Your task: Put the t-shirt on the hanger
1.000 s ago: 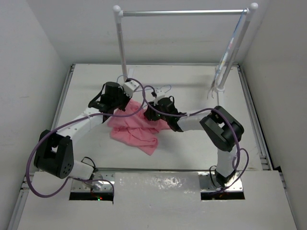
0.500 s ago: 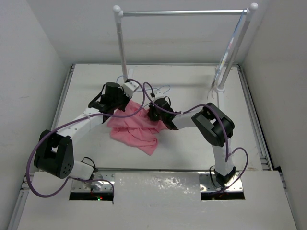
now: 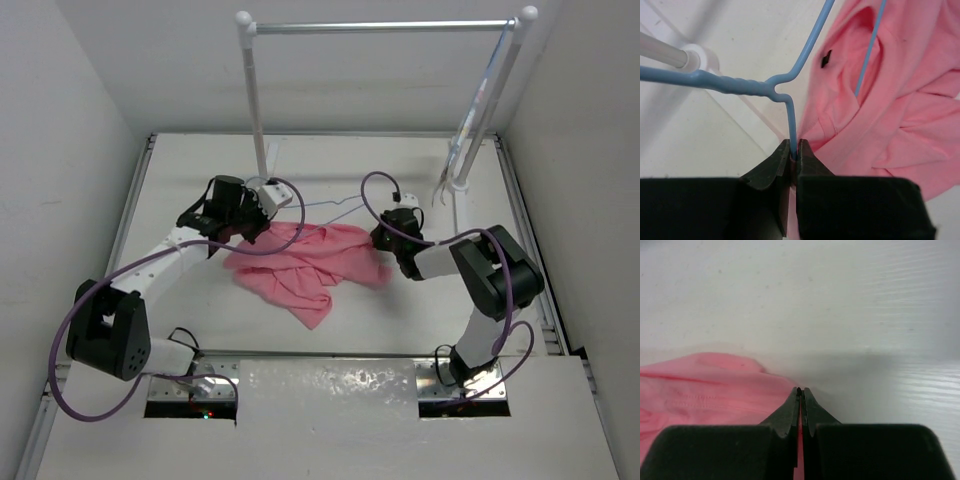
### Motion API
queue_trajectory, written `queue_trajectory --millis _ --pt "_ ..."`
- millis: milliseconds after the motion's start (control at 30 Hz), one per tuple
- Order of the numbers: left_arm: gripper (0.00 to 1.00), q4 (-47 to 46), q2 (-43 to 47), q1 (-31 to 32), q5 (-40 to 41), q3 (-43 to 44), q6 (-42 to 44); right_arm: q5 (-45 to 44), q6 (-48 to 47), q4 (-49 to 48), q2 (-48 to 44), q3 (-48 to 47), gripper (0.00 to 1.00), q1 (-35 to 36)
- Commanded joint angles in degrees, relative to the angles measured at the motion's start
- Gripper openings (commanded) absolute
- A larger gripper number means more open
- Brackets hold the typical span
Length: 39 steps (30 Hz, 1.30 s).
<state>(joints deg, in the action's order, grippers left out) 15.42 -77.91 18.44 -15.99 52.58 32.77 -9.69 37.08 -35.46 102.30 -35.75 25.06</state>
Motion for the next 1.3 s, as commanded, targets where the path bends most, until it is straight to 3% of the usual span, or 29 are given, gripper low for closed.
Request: queue_trajectory --millis 0,133,300,333,367,467,567,733,933,1100,1200,1233,1267 --pt "0.00 4.00 2.24 -0.68 -4.06 0.86 5.19 2.04 1.50 -6.02 -2.89 2.69 0.00 -1.06" --pt "0.00 5.50 2.24 0.19 -1.94 -0.28 10.54 2.22 0.10 -6.72 -5.97 3.67 0.00 -1.50" --pt "0.00 0.93 2.06 0.29 -1.15 -0.02 4.94 9.42 -3.06 -9.27 -6.41 2.87 0.01 -0.28" --pt "0.00 0.14 1.97 0.37 -0.98 0.16 1.54 9.43 -3.68 -9.97 -6.59 3.22 0.05 1.64" --pt "0.00 -1.26 1.80 0.37 0.50 0.51 -0.50 9.17 -4.73 -12.15 -6.59 3.58 0.19 3.14" --pt "0.00 -4.16 1.62 0.28 5.33 0.34 -7.18 7.68 -8.41 -13.50 -5.19 2.18 0.33 9.20" --pt "0.00 -5.75 1.79 0.28 7.11 0.07 -10.27 6.44 -10.36 -10.61 -1.68 -2.91 0.39 12.99" --pt "0.00 -6.63 1.09 0.37 6.59 -0.02 -11.51 3.91 -9.39 -3.76 5.27 -12.23 0.47 13.53" --pt "0.00 -6.98 1.00 0.29 5.88 -0.54 -10.71 -0.41 -10.27 4.78 10.55 -19.27 0.44 13.61" --pt "0.00 -7.68 1.01 0.37 6.23 -0.72 -10.63 0.03 -10.27 5.57 12.39 -19.62 0.45 14.05" --pt "0.00 -7.86 0.74 0.37 5.97 -0.81 -10.54 -2.25 -9.31 10.30 14.59 -22.17 0.31 14.14" --pt "0.00 -7.69 0.83 0.37 5.53 -0.81 -10.54 -3.74 -9.05 11.28 15.29 -22.69 0.11 13.71" --pt "0.00 -7.25 0.92 0.37 5.18 -0.72 -10.19 -6.02 -8.00 12.16 15.30 -22.35 0.01 13.44"
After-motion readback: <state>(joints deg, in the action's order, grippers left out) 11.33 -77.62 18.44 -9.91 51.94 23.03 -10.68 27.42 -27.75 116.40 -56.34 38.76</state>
